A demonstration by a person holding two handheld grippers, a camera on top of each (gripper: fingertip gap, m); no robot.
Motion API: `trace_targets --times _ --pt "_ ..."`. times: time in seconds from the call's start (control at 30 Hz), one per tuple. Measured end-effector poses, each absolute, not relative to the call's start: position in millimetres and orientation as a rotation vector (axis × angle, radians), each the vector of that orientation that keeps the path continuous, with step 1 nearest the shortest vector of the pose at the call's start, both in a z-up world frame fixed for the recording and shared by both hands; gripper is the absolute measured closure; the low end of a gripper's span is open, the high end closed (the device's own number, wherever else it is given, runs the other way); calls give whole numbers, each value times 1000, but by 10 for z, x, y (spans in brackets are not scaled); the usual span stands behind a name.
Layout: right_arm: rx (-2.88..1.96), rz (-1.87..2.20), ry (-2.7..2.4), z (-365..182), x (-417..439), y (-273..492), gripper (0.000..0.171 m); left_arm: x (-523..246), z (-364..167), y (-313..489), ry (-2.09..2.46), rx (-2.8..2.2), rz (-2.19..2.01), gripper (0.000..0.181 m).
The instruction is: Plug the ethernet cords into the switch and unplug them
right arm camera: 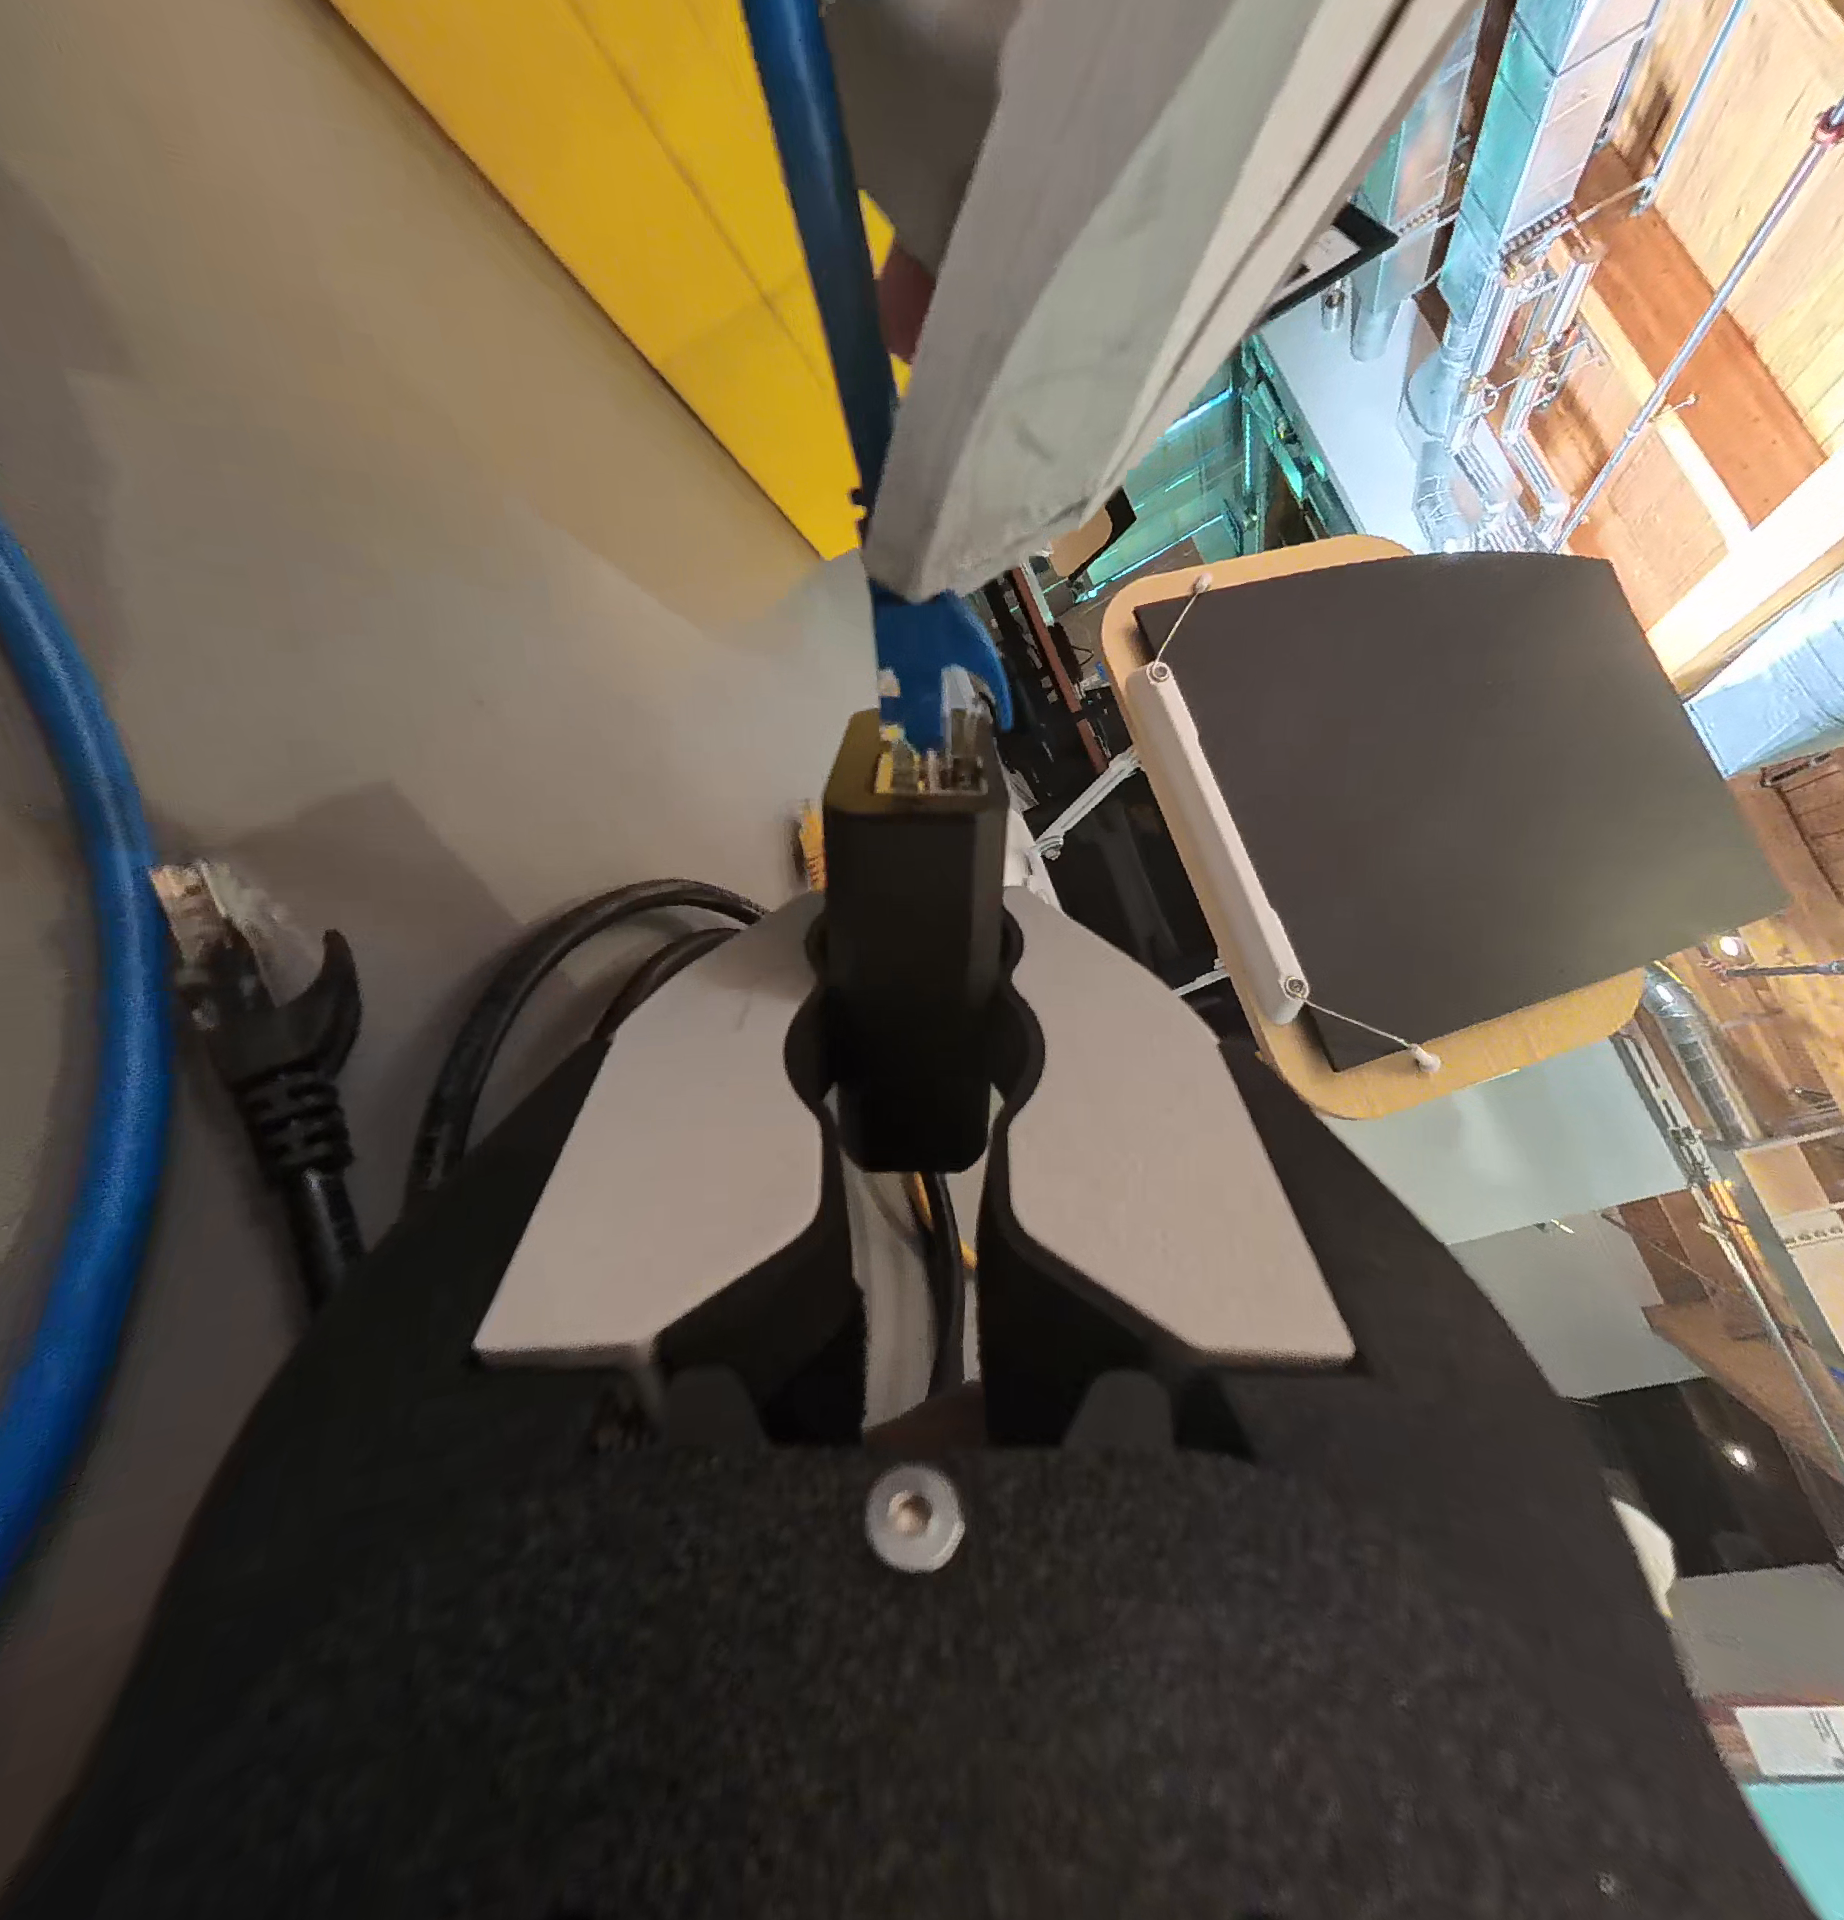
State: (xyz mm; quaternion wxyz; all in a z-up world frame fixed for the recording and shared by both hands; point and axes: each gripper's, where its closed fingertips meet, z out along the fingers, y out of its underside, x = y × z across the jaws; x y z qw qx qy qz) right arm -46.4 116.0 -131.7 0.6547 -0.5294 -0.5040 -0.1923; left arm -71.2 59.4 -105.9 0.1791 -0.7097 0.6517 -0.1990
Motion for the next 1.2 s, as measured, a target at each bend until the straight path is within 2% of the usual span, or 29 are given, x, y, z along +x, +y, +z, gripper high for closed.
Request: trace_targets --times 0.13,0.17,0.27,0.4,0.5,0.63,0.7,0.77,0.87,1.03,1.2 --pt "-1168 -422 -1175 -1336 -540 1096 147 -637 -1082 556 1830 -1980 -542 171" --pt "-1115 -387 -1216 -1344 -667 1007 145 -535 -1038 604 1757 -1944 -559 181" --pt "-942 -368 -1322 -1378 -1232 654 146 -412 -1090 624 1784 -1906 -462 181" --pt "-1168 -367 -1144 -1282 -729 1050 146 -683 -237 844 1481 -1790 -556 181" --pt "-1215 -338 -1083 -1226 -637 1121 145 -940 49 844 1335 -1756 -678 179" --pt "-1255 -289 -1040 -1194 -589 1138 146 -1348 -468 909 1298 -1792 -465 178" --pt "-1269 -309 -1040 -1213 -569 1166 145 -1400 -816 804 1305 -1811 -539 177" --pt "-1248 -326 -1061 -1226 -602 1148 146 -1275 -1008 560 1282 -1799 -771 149" --pt "-1237 -340 -1085 -1251 -630 1135 146 -1115 -1051 450 1270 -1722 -781 146" --pt "-1232 -349 -1090 -1254 -633 1130 146 -973 -919 537 1209 -1695 -797 148" --pt "-1216 -364 -1113 -1272 -661 1113 146 -927 -907 574 1150 -1673 -784 163"
